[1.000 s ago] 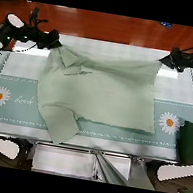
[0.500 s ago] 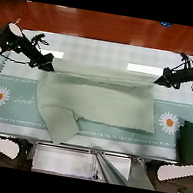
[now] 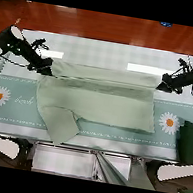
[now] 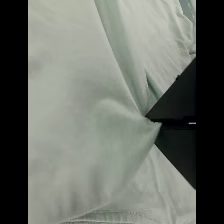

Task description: Fold the shirts.

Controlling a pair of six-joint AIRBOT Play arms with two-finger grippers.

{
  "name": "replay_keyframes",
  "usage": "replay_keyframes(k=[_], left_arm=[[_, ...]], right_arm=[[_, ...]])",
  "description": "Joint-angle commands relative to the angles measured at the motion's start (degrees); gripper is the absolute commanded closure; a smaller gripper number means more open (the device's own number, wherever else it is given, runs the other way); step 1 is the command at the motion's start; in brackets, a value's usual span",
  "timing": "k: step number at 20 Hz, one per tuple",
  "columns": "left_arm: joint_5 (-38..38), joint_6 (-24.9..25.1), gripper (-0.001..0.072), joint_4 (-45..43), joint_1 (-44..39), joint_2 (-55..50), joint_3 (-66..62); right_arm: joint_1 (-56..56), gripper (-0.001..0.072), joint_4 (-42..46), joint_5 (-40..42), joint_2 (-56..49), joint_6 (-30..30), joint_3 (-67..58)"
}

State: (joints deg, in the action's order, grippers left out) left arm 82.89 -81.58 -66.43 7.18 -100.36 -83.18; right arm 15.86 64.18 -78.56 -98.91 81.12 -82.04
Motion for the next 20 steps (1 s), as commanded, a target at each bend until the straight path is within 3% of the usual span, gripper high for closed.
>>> replay_keyframes(k=[1,11,12,14,17,20], left_arm=[[0.57,0.11,0.0689,-0.24,-0.07,-0.04,0.04],[0.22,0.11,0.0687,-0.26,0.04,-1.03,0.04],[0.24,0.09,0.0649,-0.26,0.04,-1.03,0.04],[1.03,-0.31,0.0209,-0.37,0.00,-1.01,0.04],[6.29,-0.79,0.0198,-2.82,1.68,-0.52,0.07],[4.44,-0.85,0.0198,-0.92,4.48,4.87,2.97]], right_arm=[[-0.09,0.0680,1.99,-1.38,-0.33,-0.81,0.04],[-3.89,0.0680,4.07,-0.63,-2.71,0.85,0.15],[-3.89,0.0652,4.15,-0.81,-2.71,1.57,0.15],[-3.87,0.0318,3.65,-3.08,-2.64,3.34,0.13],[-3.17,0.0304,4.66,-10.47,-1.03,-0.79,0.11],[0.20,0.0304,6.93,-5.33,6.36,2.78,2.84]])
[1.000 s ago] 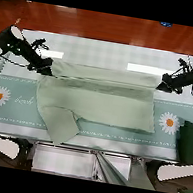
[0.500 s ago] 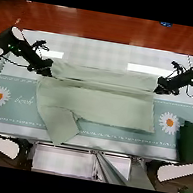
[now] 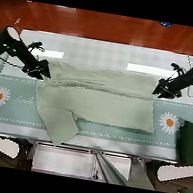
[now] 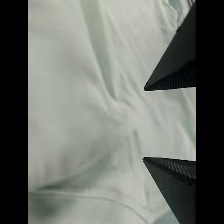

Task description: Fold the shirts.

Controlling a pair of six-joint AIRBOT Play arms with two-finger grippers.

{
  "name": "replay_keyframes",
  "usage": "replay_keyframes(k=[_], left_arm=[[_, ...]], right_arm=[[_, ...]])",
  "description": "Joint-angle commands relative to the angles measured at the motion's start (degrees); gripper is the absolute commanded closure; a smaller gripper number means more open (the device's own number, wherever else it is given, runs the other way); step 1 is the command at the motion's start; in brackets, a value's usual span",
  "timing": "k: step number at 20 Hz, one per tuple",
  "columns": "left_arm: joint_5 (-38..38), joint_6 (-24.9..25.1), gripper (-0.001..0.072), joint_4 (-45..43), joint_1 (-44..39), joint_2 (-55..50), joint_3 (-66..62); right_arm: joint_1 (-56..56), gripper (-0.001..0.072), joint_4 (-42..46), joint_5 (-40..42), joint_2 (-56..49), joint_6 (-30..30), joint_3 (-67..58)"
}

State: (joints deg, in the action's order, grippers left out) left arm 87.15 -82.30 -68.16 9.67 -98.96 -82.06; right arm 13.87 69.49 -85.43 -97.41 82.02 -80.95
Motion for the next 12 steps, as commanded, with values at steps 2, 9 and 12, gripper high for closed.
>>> replay_keyframes(k=[2,9,12], left_arm=[[-4.87,0.83,0.0198,0.81,4.00,10.47,7.69],[-22.91,1.31,0.0198,13.81,21.86,41.94,49.00],[-21.18,3.63,0.0198,17.86,27.69,49.88,61.77]], right_arm=[[5.35,0.0304,1.60,7.56,11.58,2.97,6.86],[14.67,0.0305,-11.91,17.77,36.92,-5.55,35.98],[12.76,0.0305,-18.01,17.09,45.13,-9.01,44.57]])
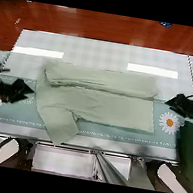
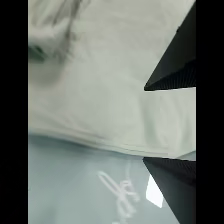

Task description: Fold the shirts.

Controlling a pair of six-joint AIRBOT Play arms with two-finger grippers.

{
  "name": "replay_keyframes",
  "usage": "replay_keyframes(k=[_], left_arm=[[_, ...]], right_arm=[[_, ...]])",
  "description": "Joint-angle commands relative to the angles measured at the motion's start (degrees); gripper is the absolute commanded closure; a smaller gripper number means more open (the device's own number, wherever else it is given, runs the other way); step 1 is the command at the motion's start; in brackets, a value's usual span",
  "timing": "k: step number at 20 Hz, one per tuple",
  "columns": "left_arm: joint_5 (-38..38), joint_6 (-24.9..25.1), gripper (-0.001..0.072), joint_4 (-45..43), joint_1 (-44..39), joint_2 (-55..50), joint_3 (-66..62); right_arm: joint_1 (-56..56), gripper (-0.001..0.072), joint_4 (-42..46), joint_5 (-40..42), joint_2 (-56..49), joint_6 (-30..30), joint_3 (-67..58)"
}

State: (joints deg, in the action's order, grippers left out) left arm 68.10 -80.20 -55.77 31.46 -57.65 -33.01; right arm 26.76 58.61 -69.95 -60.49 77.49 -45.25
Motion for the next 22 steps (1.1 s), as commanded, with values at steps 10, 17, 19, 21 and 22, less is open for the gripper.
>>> replay_keyframes(k=[10,17,19,21,22], left_arm=[[-1.53,0.50,0.0198,5.44,3.39,6.73,18.05],[-10.75,1.18,0.0540,10.01,-10.58,2.56,19.43],[-11.13,1.79,0.0689,10.82,-11.43,2.62,19.43],[-10.67,2.21,0.0688,10.78,-11.39,2.62,19.43],[-10.64,2.21,0.0689,10.78,-11.39,2.62,19.43]], right_arm=[[-5.20,0.0305,-7.10,1.40,12.37,-4.72,12.13],[-4.50,0.0305,-1.81,9.42,12.31,2.05,12.11],[-0.52,0.0305,2.21,10.78,12.31,4.70,12.13],[5.07,0.0305,6.84,11.17,12.31,6.34,12.15],[7.45,0.0305,8.87,10.32,12.28,6.34,12.33]])
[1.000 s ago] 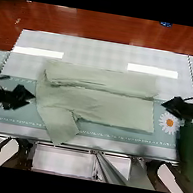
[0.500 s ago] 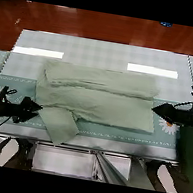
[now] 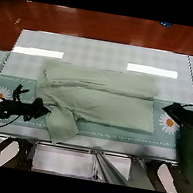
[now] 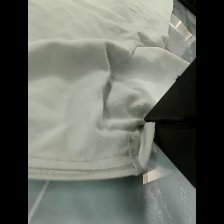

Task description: Fold the shirts.

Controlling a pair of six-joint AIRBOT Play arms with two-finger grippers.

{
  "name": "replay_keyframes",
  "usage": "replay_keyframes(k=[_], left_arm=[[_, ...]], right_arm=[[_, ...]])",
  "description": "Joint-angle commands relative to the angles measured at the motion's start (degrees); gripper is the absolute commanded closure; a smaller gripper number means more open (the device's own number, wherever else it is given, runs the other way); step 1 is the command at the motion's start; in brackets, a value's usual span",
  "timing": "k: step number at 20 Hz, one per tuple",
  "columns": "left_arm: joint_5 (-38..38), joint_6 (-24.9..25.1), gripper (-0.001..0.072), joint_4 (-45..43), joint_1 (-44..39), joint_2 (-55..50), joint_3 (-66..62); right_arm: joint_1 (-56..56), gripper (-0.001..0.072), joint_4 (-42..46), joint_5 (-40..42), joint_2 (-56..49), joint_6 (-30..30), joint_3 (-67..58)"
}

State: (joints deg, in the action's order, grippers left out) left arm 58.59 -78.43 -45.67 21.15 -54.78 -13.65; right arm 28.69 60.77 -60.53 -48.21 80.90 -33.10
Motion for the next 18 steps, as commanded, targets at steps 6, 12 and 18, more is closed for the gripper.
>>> replay_keyframes(k=[6,12,18], left_arm=[[-1.14,0.46,0.0688,0.68,-1.07,-0.26,0.07],[-1.16,0.44,0.0688,0.68,-1.07,-0.26,0.07],[-1.14,0.44,0.0688,0.70,-1.07,-0.26,0.07]], right_arm=[[8.70,0.0305,4.15,-5.70,-6.38,3.10,7.82],[8.55,0.0301,-4.35,-6.23,-12.50,-3.78,9.01],[0.63,0.0308,-12.76,-5.09,-18.82,-9.22,9.01]])
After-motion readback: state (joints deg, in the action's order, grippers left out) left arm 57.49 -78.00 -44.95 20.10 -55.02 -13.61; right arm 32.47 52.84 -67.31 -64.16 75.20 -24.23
